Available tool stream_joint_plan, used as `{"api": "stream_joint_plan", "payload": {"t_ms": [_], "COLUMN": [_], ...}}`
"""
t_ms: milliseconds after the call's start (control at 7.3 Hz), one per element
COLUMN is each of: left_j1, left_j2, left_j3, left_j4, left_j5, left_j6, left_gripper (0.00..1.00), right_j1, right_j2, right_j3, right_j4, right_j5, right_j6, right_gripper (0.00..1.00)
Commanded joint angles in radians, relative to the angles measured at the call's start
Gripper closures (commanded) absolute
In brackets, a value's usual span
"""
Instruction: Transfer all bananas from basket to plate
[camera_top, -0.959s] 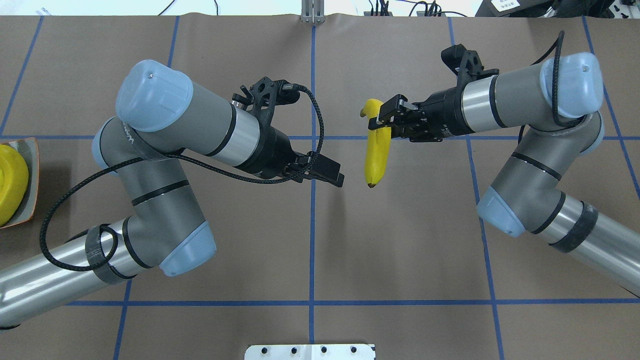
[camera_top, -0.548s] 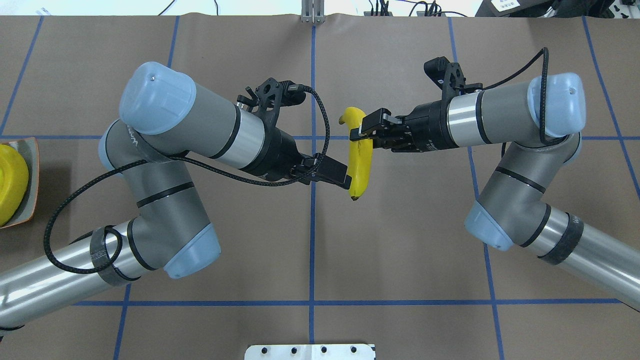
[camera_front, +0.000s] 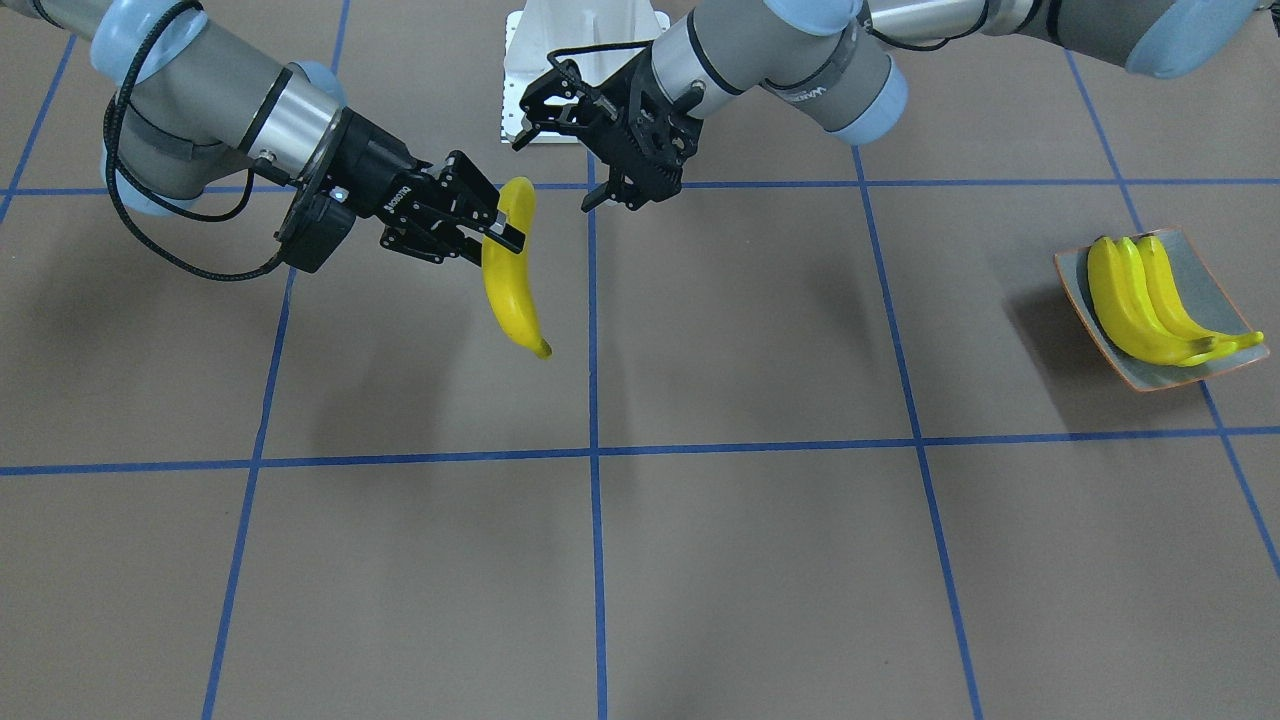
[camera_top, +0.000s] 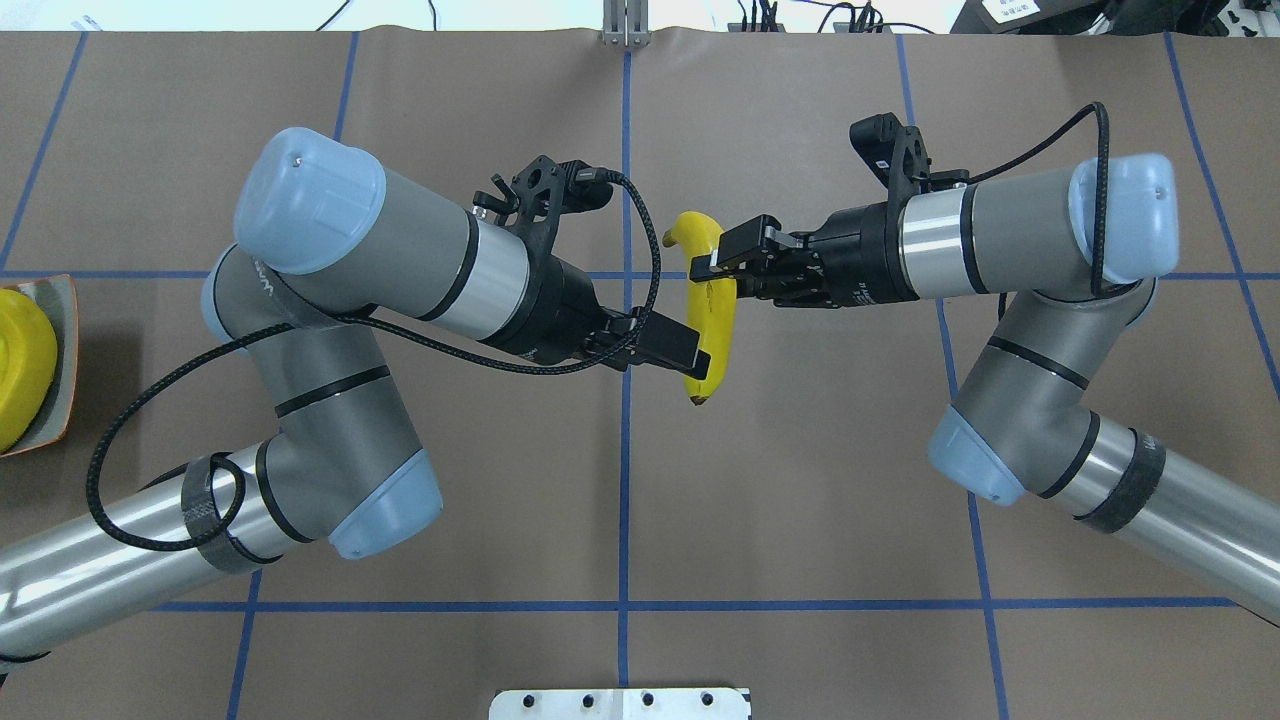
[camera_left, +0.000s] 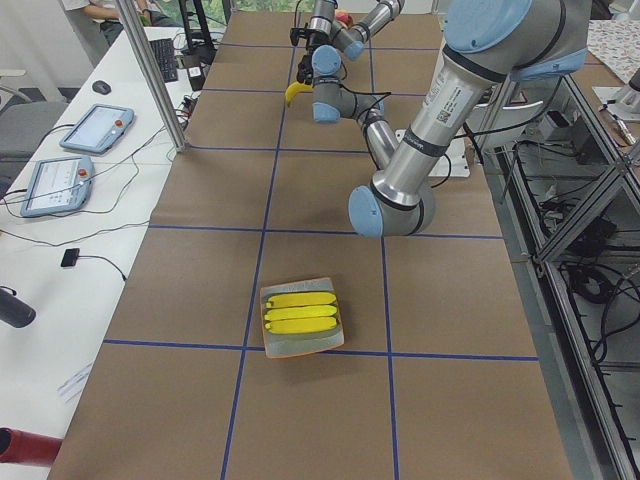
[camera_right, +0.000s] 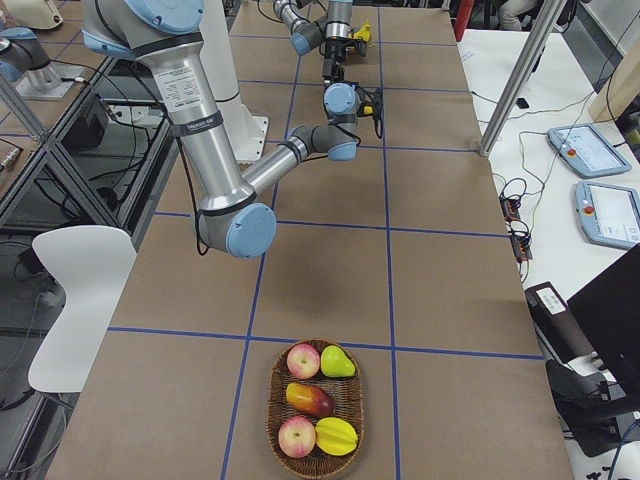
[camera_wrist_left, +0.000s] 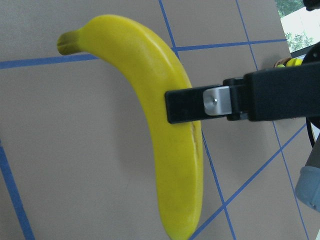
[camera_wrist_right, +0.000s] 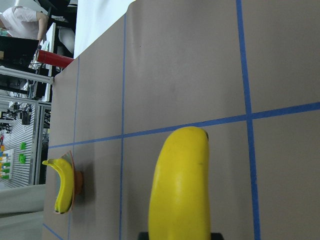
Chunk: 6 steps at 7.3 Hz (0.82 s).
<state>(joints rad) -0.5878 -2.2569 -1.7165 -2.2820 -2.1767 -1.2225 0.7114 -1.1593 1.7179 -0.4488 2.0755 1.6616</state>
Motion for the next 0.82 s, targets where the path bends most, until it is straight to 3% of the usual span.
{"api": "stream_joint_plan", "payload": {"t_ms": [0,411,685], "left_j1": [0.002,0.005,0.019], "left_j2": [-0.003,-0.003,-0.003], "left_j3": [0.000,0.000,0.000], "left_j4": [-0.002,-0.020,-0.037], "left_j5": [0.000,0.002,0.002], "left_j6": [-0.002,-0.017,-0.029], "left_gripper": [0.02,0.03,0.10], "right_j1": [-0.012,-0.032,-0.032], "right_j2": [-0.002,0.001,0.003], "right_j3": [-0.003,-0.004,-0.004], "right_j4": [0.068,0.116,0.117], "right_j5": [0.000,-0.005,-0.005], "right_j6": [0.067,0.105,0.106], "right_gripper": [1.00,1.00,1.00]}}
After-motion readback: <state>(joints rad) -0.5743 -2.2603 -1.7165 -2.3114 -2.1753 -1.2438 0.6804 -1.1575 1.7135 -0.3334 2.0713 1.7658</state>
